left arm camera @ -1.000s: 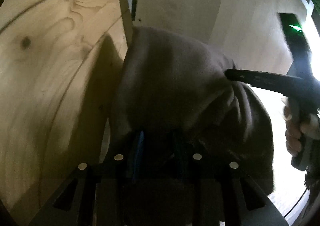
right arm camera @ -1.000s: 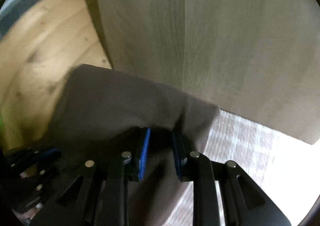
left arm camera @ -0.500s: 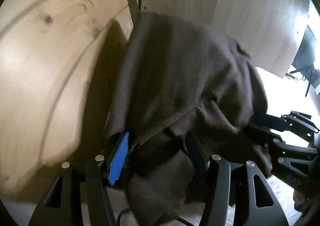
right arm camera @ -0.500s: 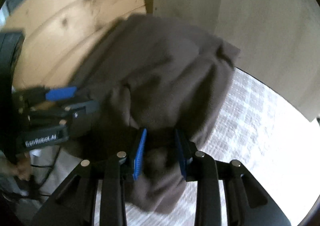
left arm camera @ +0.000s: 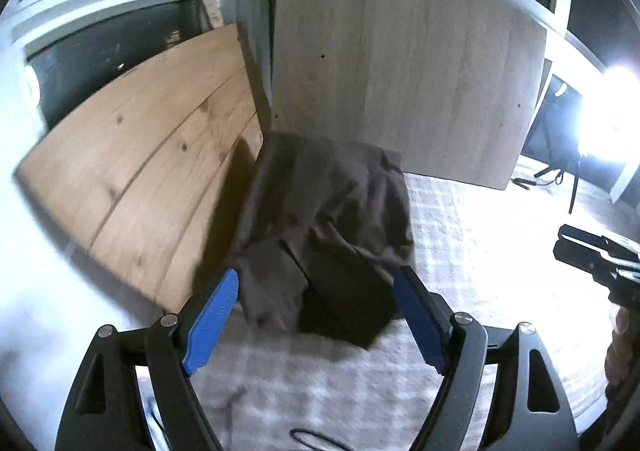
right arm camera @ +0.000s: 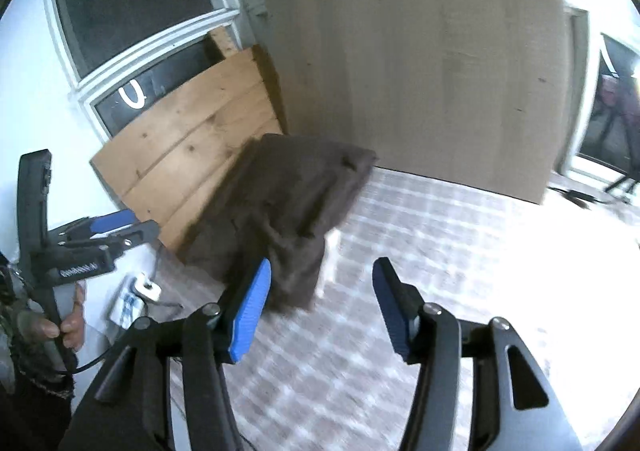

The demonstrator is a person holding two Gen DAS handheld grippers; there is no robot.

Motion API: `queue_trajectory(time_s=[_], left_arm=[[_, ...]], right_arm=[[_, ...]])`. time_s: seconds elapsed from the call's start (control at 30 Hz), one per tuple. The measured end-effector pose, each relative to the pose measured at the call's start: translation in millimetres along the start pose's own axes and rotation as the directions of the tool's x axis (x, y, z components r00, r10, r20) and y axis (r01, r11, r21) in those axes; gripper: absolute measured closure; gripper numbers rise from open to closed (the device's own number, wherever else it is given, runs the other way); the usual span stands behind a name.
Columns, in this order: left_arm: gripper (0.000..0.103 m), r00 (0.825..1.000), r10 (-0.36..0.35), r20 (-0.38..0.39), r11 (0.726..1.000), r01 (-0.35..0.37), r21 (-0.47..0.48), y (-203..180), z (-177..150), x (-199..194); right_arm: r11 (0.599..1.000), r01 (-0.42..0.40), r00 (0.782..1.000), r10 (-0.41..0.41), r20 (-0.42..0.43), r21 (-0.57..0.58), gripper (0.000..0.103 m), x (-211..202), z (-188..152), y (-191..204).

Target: Fold clothes

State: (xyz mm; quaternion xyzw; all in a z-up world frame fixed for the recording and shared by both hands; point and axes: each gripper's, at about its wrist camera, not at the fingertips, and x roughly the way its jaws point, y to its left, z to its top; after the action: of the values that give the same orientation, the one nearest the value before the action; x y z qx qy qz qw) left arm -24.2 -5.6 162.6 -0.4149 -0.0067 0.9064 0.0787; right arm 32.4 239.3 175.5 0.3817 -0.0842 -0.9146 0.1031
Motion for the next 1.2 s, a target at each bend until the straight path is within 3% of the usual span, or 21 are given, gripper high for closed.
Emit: queue_trajectory(time_s=[0.27,0.43,0.53,0.57,0.67,1.2], left_arm=[[0.024,0.996,0.084,-0.011,0.996,-0.084,0.0,-54.8,-45.7,-45.2],[0.023,0.99,0.109,0.093,0.994,-0.108,-0.013,-87.8,-45.9,-88.3],[0.016,0.978,0.136,0.157,0.991,-0.137,-0.004,-105.6,-45.0,-112.5],[0.004,0.975,0.135,0.179,0.99,-0.138,0.002,-110.9,-44.9,-119.7],[0.001,0.966,0.128,0.225,0.991,-0.133,0.009,-123.8,-45.8,-135.3],[0.001,0.966,0.153,0.21,0.987,-0.141,-0.071,-142.4,-67.5,-154.6]], right_arm=[[0.995,0.103,0.995,-0.103,0.017,-0.001,0.05,-55.9,-42.5,-50.5],[0.992,0.123,0.99,-0.122,0.076,-0.008,0.049,-96.6,-50.1,-73.3],[0.993,0.119,0.985,-0.117,0.124,-0.005,0.045,-117.7,-50.4,-80.9],[0.993,0.117,0.983,-0.115,0.14,-0.005,0.044,-124.7,-50.1,-83.8],[0.992,0.123,0.978,-0.12,0.169,-0.006,0.042,-136.2,-49.5,-89.4],[0.995,0.099,0.981,-0.094,0.172,-0.022,0.042,-153.7,-65.8,-103.3]])
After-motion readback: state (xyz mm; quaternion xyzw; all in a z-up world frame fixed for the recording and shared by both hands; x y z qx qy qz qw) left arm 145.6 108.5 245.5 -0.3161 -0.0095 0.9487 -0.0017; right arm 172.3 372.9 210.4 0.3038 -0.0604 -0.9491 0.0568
